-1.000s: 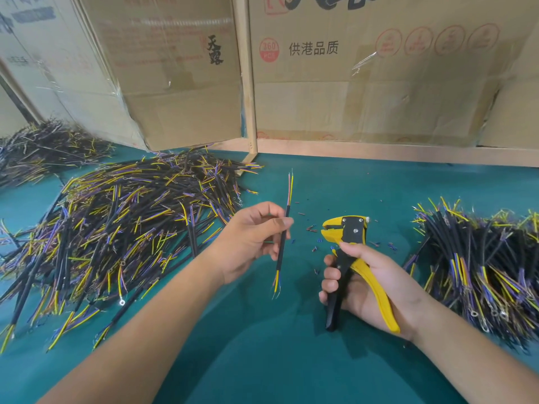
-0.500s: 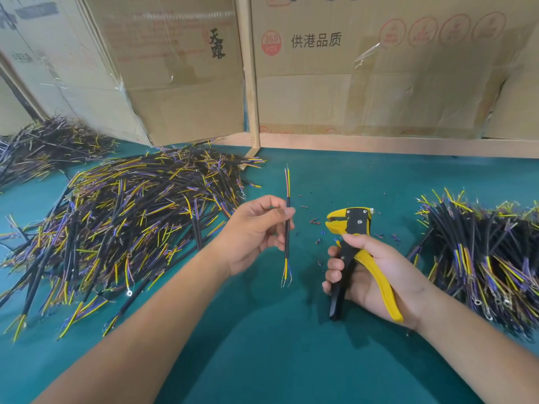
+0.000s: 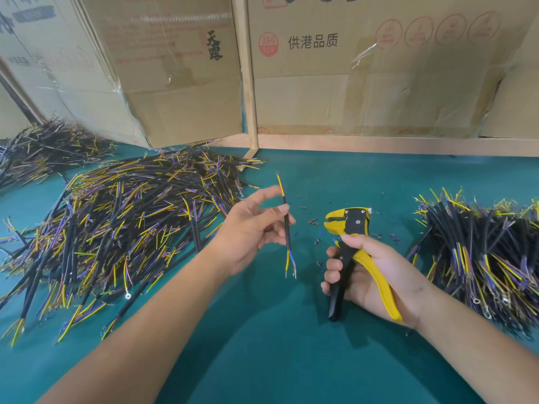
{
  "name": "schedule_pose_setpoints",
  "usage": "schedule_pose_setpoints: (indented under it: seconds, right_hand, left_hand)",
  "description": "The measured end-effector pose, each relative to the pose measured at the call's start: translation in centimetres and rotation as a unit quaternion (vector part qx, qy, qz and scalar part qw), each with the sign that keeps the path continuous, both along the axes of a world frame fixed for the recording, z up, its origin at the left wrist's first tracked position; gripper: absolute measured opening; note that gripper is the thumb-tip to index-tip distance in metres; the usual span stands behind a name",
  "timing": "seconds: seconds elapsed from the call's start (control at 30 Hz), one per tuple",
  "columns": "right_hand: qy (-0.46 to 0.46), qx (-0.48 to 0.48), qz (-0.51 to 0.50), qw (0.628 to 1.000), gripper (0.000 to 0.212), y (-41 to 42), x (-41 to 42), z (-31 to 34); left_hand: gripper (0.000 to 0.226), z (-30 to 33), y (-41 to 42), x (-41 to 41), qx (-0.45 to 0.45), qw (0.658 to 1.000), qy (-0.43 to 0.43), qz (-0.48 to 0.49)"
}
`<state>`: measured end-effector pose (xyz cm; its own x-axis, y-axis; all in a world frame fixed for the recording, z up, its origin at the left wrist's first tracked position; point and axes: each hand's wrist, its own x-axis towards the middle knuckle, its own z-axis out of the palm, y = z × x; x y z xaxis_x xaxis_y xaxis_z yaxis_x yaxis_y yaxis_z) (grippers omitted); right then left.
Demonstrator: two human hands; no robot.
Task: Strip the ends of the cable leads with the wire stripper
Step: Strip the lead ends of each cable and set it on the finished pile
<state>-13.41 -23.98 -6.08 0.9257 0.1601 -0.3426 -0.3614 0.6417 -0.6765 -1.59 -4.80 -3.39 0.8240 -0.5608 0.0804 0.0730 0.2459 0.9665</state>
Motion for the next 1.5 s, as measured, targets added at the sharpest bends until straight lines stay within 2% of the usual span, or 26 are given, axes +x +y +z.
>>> schedule_pose_setpoints:
  seconds: [0.07,0.13,0.27,0.33,0.47,0.6,0.73,0.77,0.83,0.97,1.03,1.17,1.3,1.43,1.5]
  right_hand:
    - [-0.004,0.003,0.007,1.000,0.034,-0.1,0.1,-0.3]
    - [-0.002,0.005,0.008,1.000,0.035,-0.1,0.2,-0.4]
    - [0.006,0.005,0.002,1.000,0.034,0.0,0.3,-0.4]
    - [0.007,0.009,0.002,1.000,0.032,0.0,0.1,-0.2]
    - [0.010,0.003,-0.002,1.000,0.030,0.2,-0.2,0.4]
    - [0.012,0.000,-0.005,1.000,0.029,0.3,-0.3,0.6]
    - [0.009,0.006,0.001,1.000,0.030,0.1,-0.1,0.1]
    - [0.007,0.009,0.003,1.000,0.031,0.0,0.0,-0.1]
    - [0.004,0.014,0.008,1.000,0.033,-0.2,0.3,-0.5]
    - [0.001,0.014,0.020,1.000,0.040,-0.5,0.8,-1.3]
    - [-0.001,0.019,0.028,0.999,0.038,-0.7,1.0,-1.6]
    - [0.002,0.020,0.032,0.999,0.037,-0.9,1.3,-2.1]
    - [0.005,0.019,0.030,0.999,0.037,-1.0,1.5,-2.3]
    - [0.005,0.023,0.035,0.999,0.037,-1.2,1.6,-2.5]
    - [0.006,0.023,0.036,0.999,0.037,-1.3,1.6,-2.5]
  left_hand:
    - [0.046,-0.2,-0.1,0.0,0.013,0.999,-0.026,0.022]
    - [0.029,-0.2,0.0,0.0,0.018,0.999,-0.036,0.034]
    - [0.026,0.0,-0.1,0.1,-0.034,0.999,0.002,0.030]
    - [0.008,-0.1,-0.2,0.0,-0.023,0.999,-0.016,0.041]
    - [0.028,-0.5,-0.4,-0.1,0.047,0.992,-0.078,0.082]
    - [0.035,-0.6,-0.5,-0.3,0.074,0.984,-0.146,0.074]
    - [0.025,-0.8,-0.6,-0.8,0.126,0.954,-0.262,0.080]
    - [0.020,-0.8,-0.7,-0.9,0.119,0.955,-0.260,0.079]
    - [0.011,-0.5,-1.0,-1.3,0.058,0.975,-0.208,0.061]
    - [0.020,0.2,-1.4,-1.8,-0.017,0.986,-0.154,0.065]
    - [0.025,0.5,-1.3,-1.9,-0.069,0.994,-0.075,0.046]
    - [0.025,0.9,-1.1,-1.8,-0.134,0.989,0.044,0.030]
    - [0.017,1.1,-1.2,-1.4,-0.180,0.973,0.128,0.071]
    - [0.017,1.1,-0.9,-1.1,-0.201,0.964,0.157,0.073]
    - [0.014,1.0,-1.0,-1.3,-0.187,0.973,0.118,0.067]
